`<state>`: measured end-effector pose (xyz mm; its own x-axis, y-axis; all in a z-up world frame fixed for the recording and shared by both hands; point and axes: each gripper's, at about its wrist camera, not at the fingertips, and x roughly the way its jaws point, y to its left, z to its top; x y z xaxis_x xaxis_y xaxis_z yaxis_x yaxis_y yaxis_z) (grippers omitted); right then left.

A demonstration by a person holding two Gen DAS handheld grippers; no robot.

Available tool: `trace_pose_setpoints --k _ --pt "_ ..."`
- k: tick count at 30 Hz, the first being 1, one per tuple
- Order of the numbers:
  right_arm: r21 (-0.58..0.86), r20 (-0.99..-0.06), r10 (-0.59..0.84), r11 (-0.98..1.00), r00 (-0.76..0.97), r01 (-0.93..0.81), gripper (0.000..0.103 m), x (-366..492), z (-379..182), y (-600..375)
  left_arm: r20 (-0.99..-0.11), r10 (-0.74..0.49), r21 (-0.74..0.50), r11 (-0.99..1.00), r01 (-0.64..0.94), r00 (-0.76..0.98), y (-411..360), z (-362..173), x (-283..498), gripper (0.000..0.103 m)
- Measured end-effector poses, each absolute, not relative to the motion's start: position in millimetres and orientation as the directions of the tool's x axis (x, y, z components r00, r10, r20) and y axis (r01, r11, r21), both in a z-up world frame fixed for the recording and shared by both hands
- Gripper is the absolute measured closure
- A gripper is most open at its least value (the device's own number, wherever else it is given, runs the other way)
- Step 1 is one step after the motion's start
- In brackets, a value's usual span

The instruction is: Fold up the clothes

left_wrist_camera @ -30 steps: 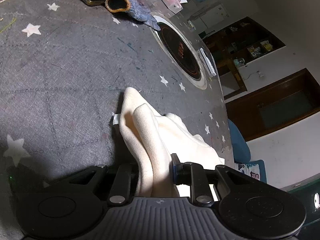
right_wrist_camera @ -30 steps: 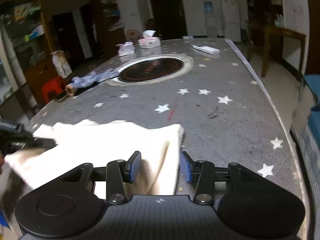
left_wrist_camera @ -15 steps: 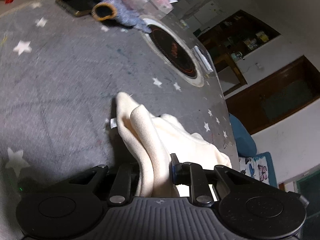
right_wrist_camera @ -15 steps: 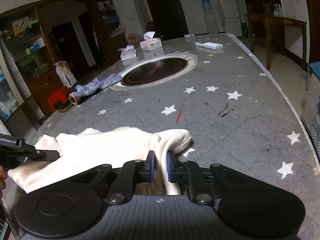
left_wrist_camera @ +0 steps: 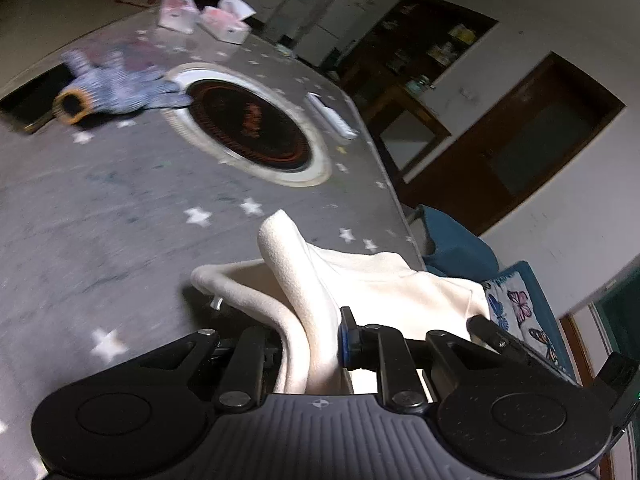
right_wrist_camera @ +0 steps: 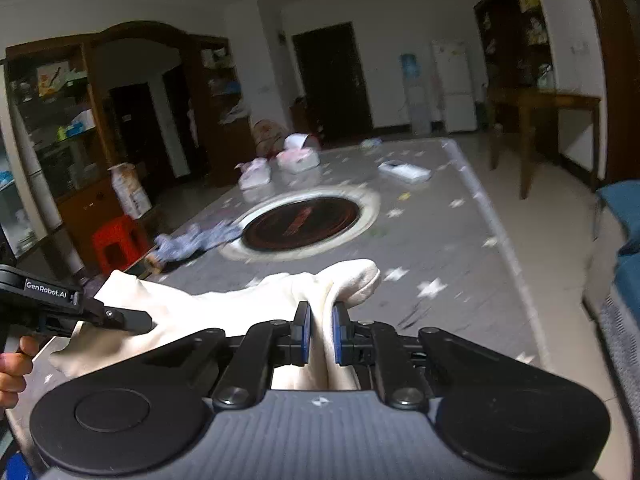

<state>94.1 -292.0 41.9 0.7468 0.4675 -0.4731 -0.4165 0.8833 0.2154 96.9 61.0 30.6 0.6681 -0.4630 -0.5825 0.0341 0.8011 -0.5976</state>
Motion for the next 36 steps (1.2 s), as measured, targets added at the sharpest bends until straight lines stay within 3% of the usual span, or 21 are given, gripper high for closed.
trace_pose_setpoints --k 11,25,29,33,36 --pt "0.161 -0.464 0.363 0.931 0.808 -0.327 0.093 124.1 57.4 -329.8 -0.617 -0.497 -0.557 0.824 0.107 0.61 4.9 29.3 156.8 0.084" --pt "0.157 -0.565 0.279 0.96 0.777 -0.231 0.093 171.0 8.1 -359.5 -0.695 -0.486 -0.523 0.847 0.091 0.531 -19.4 -13.3 202.3 0.084" --pt "0.157 -0.592 0.254 0.967 0.765 -0.199 0.093 179.6 -1.9 -366.2 -0.709 -0.468 -0.503 0.86 0.087 0.528 -17.0 -18.8 205.2 0.079" --pt "0.153 -0.595 0.238 0.971 0.768 -0.182 0.092 176.4 0.2 -375.5 -0.713 -0.443 -0.482 0.873 0.079 0.544 -12.1 -16.8 204.1 0.063" --pt "0.15 -0.594 0.288 0.957 0.752 -0.248 0.092 164.0 5.6 -372.7 -0.712 -0.429 -0.473 0.878 0.071 0.556 -7.0 -13.1 203.7 0.059"
